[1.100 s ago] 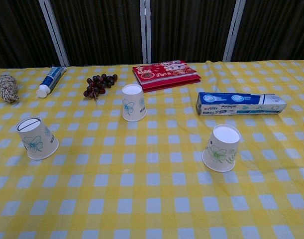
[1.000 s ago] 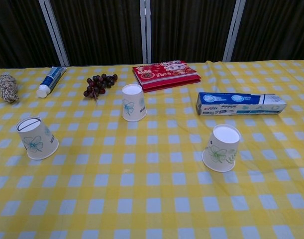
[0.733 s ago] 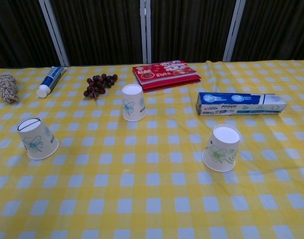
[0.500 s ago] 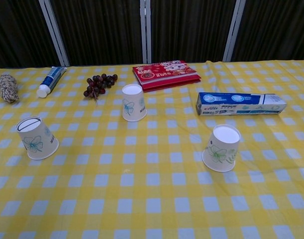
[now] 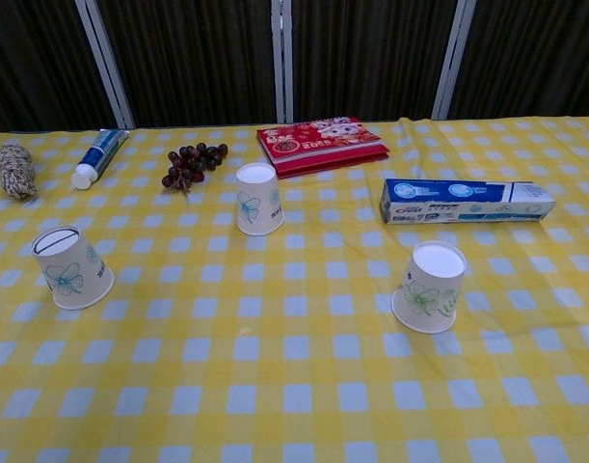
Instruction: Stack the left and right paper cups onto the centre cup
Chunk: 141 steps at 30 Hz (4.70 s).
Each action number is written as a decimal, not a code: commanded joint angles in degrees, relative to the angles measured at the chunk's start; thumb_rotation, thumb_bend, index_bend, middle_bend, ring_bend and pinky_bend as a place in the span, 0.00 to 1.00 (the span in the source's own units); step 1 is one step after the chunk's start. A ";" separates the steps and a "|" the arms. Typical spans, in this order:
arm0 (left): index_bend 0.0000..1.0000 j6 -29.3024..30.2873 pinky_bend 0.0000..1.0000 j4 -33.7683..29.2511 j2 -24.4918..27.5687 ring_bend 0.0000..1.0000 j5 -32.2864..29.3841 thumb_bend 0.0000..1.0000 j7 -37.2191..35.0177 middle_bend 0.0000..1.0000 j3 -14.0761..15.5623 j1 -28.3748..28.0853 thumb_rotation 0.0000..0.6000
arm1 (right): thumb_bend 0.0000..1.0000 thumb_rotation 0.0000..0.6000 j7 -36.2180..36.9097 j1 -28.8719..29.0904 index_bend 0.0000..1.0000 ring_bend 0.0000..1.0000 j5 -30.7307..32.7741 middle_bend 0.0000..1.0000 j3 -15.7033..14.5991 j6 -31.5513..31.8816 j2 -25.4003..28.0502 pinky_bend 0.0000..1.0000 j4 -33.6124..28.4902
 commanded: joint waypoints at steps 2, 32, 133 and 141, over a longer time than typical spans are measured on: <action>0.22 -6.63 0.01 -4.84 2.25 0.00 -2.32 0.19 2.45 0.00 -1.79 -4.75 1.00 | 0.02 1.00 0.28 -0.11 0.03 0.00 -0.23 0.00 -0.12 0.15 0.12 0.00 -0.11; 0.24 -22.54 0.01 -0.58 -9.26 0.00 -30.96 0.33 22.11 0.00 -5.43 -20.82 1.00 | 0.02 1.00 3.56 -0.17 0.04 0.00 -0.44 0.00 -0.04 0.21 0.62 0.00 0.38; 0.01 -0.21 0.00 -0.69 -7.46 0.00 -17.88 0.11 9.48 0.00 0.17 -22.81 1.00 | 0.02 1.00 6.22 1.98 0.08 0.00 8.64 0.00 3.85 -7.08 -0.97 0.00 4.90; 0.01 10.48 0.00 -1.01 -4.07 0.00 -11.48 0.11 5.69 0.00 5.50 -12.02 1.00 | 0.02 1.00 2.06 4.45 0.16 0.00 7.39 0.00 4.54 -8.48 -0.71 0.00 -0.25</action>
